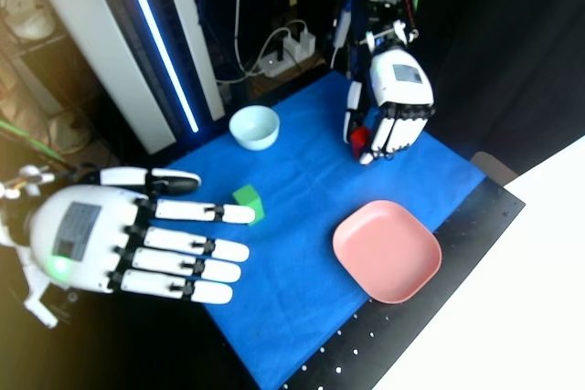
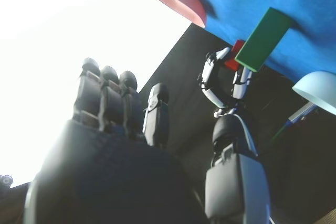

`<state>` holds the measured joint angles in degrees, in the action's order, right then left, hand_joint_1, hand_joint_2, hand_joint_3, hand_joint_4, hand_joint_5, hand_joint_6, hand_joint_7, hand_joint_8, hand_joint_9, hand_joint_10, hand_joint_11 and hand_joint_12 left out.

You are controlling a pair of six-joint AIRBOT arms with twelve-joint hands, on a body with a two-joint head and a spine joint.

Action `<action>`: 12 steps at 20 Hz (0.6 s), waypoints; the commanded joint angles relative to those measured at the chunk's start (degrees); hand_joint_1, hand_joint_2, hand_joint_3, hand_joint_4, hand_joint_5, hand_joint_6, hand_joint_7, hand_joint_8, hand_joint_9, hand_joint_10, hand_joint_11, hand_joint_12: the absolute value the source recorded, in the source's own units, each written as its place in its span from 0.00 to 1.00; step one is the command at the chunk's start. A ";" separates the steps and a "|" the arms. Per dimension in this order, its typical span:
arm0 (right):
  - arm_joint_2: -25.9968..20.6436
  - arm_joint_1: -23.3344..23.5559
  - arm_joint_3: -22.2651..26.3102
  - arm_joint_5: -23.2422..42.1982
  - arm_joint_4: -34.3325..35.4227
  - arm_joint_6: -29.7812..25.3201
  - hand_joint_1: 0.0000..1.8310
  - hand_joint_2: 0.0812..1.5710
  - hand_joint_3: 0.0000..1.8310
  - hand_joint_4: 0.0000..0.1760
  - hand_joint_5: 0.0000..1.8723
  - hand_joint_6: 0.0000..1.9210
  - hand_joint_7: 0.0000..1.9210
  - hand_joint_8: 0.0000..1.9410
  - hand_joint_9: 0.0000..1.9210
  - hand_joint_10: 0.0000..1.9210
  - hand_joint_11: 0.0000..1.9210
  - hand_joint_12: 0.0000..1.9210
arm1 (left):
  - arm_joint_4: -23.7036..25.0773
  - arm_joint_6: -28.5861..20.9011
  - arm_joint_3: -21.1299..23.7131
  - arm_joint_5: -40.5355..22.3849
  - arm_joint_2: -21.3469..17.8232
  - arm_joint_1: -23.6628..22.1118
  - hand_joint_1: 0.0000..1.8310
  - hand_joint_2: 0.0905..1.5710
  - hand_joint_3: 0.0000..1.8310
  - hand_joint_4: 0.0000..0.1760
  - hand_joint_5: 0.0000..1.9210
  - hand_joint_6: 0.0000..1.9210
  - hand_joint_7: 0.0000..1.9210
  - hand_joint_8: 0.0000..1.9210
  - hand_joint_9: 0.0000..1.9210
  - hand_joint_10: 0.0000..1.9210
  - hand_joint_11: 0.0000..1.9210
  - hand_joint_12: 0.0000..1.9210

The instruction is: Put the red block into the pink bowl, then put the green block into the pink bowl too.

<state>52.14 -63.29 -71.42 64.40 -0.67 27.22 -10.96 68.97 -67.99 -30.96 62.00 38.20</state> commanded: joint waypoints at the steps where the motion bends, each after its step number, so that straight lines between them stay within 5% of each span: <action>1: 0.00 0.85 -0.25 6.71 1.88 -0.29 0.21 0.71 0.00 1.00 0.15 0.00 0.07 0.00 0.03 0.00 0.00 0.00 | 1.03 -0.20 -0.33 -6.45 -0.06 -1.44 0.69 0.64 0.00 0.00 0.67 0.13 0.56 0.55 0.53 0.91 0.54 1.00; 3: 0.01 0.85 -0.26 6.71 1.88 -0.29 0.22 0.71 0.00 1.00 0.15 0.00 0.07 0.00 0.02 0.00 0.00 0.00 | 2.45 -0.19 -1.08 -6.28 0.52 -4.05 0.70 0.64 0.00 0.00 0.70 0.04 0.56 0.56 0.49 0.99 0.53 1.00; 4: 0.02 0.85 -0.26 6.71 1.88 -0.29 0.22 0.71 0.00 1.00 0.14 0.00 0.07 0.00 0.02 0.00 0.00 0.00 | 2.93 -0.18 -1.57 -6.28 0.84 -5.33 0.66 0.63 0.00 0.00 0.66 0.22 0.52 0.60 0.45 0.96 0.45 1.00; 5: 0.06 0.85 -0.29 6.71 1.88 -0.29 0.22 0.71 0.00 1.00 0.14 0.00 0.07 0.00 0.02 0.00 0.00 0.00 | 3.11 -0.17 -2.29 -6.35 1.49 -6.71 0.69 0.66 0.00 0.00 0.61 0.23 0.53 0.61 0.44 0.79 0.37 0.95; 7: 0.29 0.85 -0.44 6.71 1.88 -0.29 0.23 0.70 0.00 1.00 0.15 0.00 0.06 0.00 0.02 0.00 0.00 0.00 | 2.80 -0.20 -4.61 -6.08 3.50 -9.13 0.70 0.63 0.00 0.00 0.67 0.16 0.60 0.46 0.52 0.57 0.42 0.80; 8: 0.43 0.85 -0.55 6.71 1.88 -0.29 0.24 0.70 0.00 1.00 0.14 0.00 0.05 0.00 0.01 0.00 0.00 0.00 | 2.21 -0.21 -6.01 -5.72 4.72 -10.06 0.70 0.63 0.00 0.00 0.70 0.08 0.60 0.47 0.51 0.56 0.29 0.88; 9: 0.68 0.86 -0.74 6.71 1.88 -0.29 0.24 0.70 0.00 1.00 0.14 0.00 0.05 0.00 0.01 0.00 0.00 0.00 | 1.56 -0.21 -7.55 -5.24 6.10 -10.94 0.70 0.63 0.00 0.00 0.70 0.08 0.60 0.47 0.51 0.56 0.29 0.88; 10: 0.92 0.86 -0.95 6.71 1.87 -0.29 0.23 0.70 0.00 1.00 0.14 0.00 0.05 0.00 0.02 0.00 0.00 0.00 | 0.50 -0.21 -9.40 -4.39 7.77 -11.65 0.65 0.63 0.00 0.00 0.63 0.30 0.64 0.38 0.66 0.79 0.63 0.99; 12: 1.32 0.86 -1.35 6.71 1.86 -0.31 0.22 0.70 0.00 1.00 0.14 0.00 0.05 0.00 0.02 0.00 0.00 0.00 | -2.27 -0.21 -13.71 -2.23 11.64 -12.56 0.65 0.63 0.00 0.00 0.62 0.31 0.63 0.38 0.63 0.78 0.61 0.97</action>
<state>53.45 -63.29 -72.51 64.38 -0.89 27.20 -13.82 68.99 -82.91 -27.27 74.54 26.44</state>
